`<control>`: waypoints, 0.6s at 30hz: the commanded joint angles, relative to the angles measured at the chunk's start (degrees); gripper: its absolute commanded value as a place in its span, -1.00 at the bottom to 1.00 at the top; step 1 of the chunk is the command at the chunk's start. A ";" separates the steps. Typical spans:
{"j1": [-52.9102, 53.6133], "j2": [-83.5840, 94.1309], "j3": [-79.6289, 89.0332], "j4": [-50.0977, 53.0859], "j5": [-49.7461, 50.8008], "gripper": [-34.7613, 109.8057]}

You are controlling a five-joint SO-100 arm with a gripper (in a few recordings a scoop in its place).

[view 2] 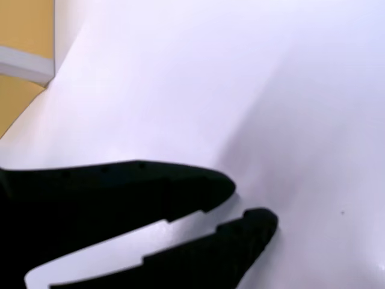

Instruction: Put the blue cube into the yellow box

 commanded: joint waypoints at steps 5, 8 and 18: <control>0.18 1.67 1.49 0.62 4.13 -0.41; 0.26 1.67 1.49 0.62 4.13 -0.41; 0.18 1.58 1.49 0.53 4.04 -0.41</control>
